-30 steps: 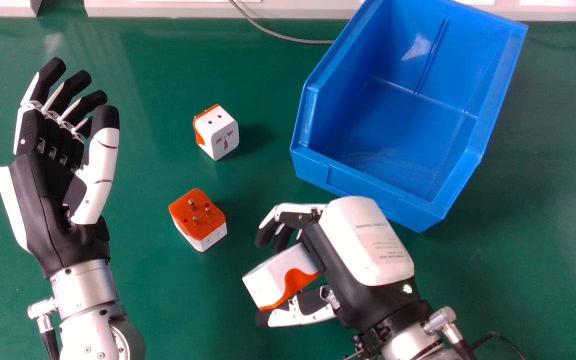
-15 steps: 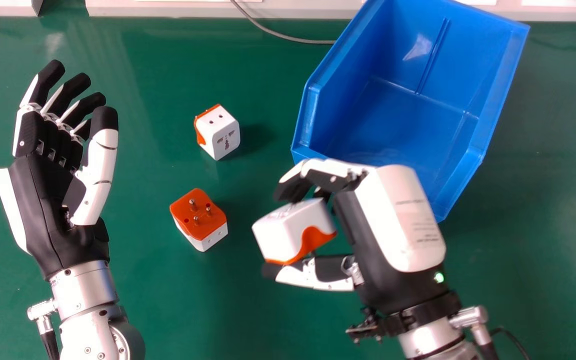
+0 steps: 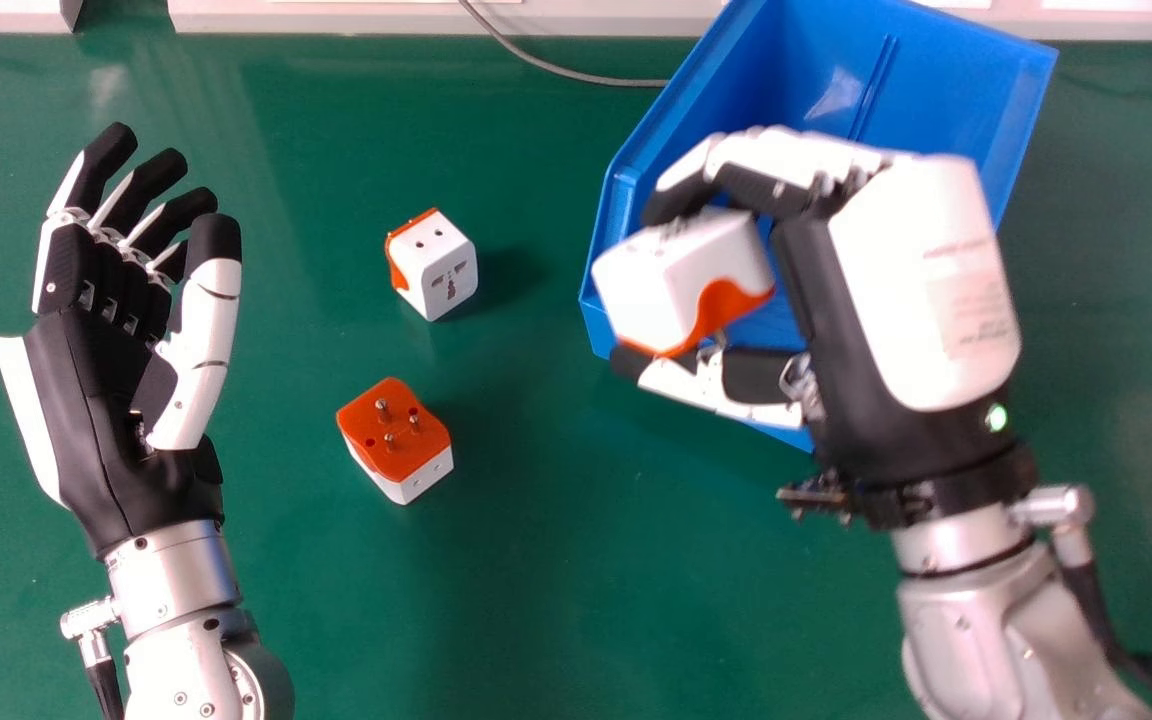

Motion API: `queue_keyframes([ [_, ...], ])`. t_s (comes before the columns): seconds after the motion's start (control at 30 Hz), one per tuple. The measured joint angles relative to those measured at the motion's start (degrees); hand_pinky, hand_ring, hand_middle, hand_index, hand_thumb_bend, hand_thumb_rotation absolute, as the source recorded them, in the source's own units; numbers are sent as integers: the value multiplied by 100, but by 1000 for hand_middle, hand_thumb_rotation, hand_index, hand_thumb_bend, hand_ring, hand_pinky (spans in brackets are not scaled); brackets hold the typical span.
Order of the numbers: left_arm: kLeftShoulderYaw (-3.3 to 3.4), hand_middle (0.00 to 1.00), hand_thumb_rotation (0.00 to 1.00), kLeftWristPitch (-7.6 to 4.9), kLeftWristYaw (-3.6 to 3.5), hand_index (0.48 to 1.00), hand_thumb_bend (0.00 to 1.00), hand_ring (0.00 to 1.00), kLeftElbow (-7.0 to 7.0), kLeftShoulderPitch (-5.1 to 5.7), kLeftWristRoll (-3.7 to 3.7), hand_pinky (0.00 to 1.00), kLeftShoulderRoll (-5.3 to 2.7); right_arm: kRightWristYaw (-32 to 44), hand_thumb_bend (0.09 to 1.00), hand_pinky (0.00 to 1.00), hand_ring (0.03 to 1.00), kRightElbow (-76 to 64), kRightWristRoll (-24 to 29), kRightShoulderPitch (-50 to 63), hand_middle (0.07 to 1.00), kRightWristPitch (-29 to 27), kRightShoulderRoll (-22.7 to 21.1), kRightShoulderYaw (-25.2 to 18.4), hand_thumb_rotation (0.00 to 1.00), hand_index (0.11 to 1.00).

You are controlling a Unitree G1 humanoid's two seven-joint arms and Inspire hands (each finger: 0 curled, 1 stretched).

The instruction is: Pick all objects and put in blue box

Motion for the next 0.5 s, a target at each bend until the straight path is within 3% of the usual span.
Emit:
queue_keyframes([
  [0.27,-19,769,407,-4,29,802,643,707,6,-43,16,648,-35,413,496,304,410,-117,75,-493,516,152,-99,-413,0,488],
  [0.5,-13,773,410,-39,29,804,641,709,65,-123,19,650,-33,608,496,303,408,34,-51,-1084,515,315,-298,-525,0,488],
])
